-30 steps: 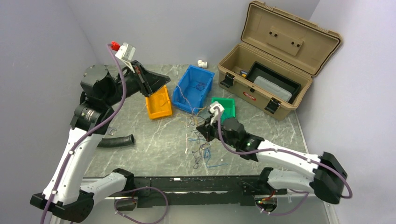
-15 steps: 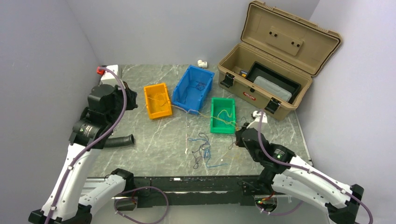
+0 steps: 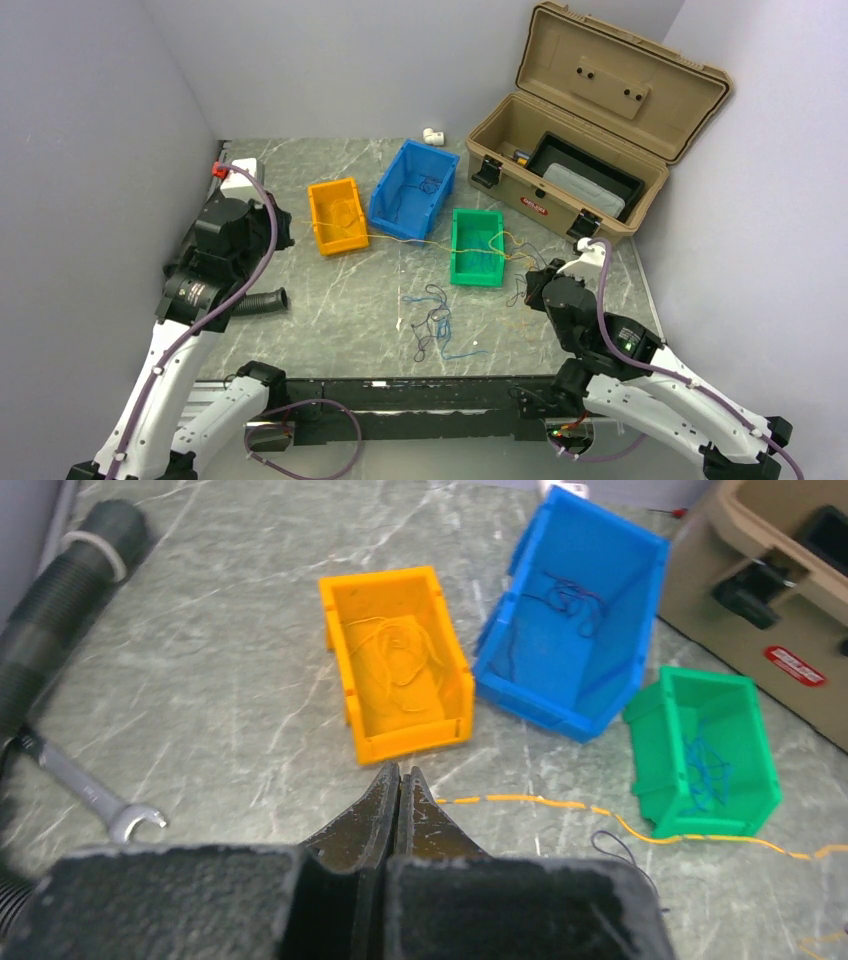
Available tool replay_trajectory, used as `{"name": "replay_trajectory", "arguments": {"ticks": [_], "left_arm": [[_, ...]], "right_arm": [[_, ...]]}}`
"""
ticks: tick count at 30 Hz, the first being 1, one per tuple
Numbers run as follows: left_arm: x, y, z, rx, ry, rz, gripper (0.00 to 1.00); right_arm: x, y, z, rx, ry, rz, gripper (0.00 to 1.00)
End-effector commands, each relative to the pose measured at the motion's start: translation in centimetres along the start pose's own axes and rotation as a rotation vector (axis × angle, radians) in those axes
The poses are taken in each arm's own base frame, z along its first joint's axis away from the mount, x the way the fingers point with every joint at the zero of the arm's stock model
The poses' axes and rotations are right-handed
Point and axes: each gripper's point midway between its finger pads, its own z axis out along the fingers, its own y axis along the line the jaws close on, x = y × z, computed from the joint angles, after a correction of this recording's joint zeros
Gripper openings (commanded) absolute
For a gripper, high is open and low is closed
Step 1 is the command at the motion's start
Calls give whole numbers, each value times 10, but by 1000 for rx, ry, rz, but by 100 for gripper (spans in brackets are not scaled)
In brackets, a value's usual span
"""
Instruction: Untangle the cables
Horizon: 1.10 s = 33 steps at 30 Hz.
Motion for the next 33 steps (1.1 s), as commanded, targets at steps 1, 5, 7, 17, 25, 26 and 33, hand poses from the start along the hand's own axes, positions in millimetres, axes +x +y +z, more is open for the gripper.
{"name": "replay_trajectory", "arguments": {"ticks": [1, 5, 7, 17, 25, 26, 33], "left_arm": [[-17, -32, -3, 190, -74, 23, 0], [-11, -43, 0, 245, -32, 43, 0], [-6, -47, 0, 274, -11, 52, 0], [30, -100, -17, 643, 51, 36, 57], [44, -140, -37, 908, 84, 25, 99], [45, -145, -40, 926, 83, 34, 99], [65, -175, -53, 1048, 44, 41, 99]], "right_arm": [[-21, 21, -7, -86, -17, -37, 0], [-18, 50, -14, -244, 16, -79, 0], [-21, 65, -17, -318, 14, -90, 0], [-28, 127, -40, -607, 64, -185, 0], [-26, 154, -45, -700, 110, -223, 0], [-26, 157, -45, -707, 113, -224, 0], [-19, 170, -46, -769, 134, -245, 0]]}}
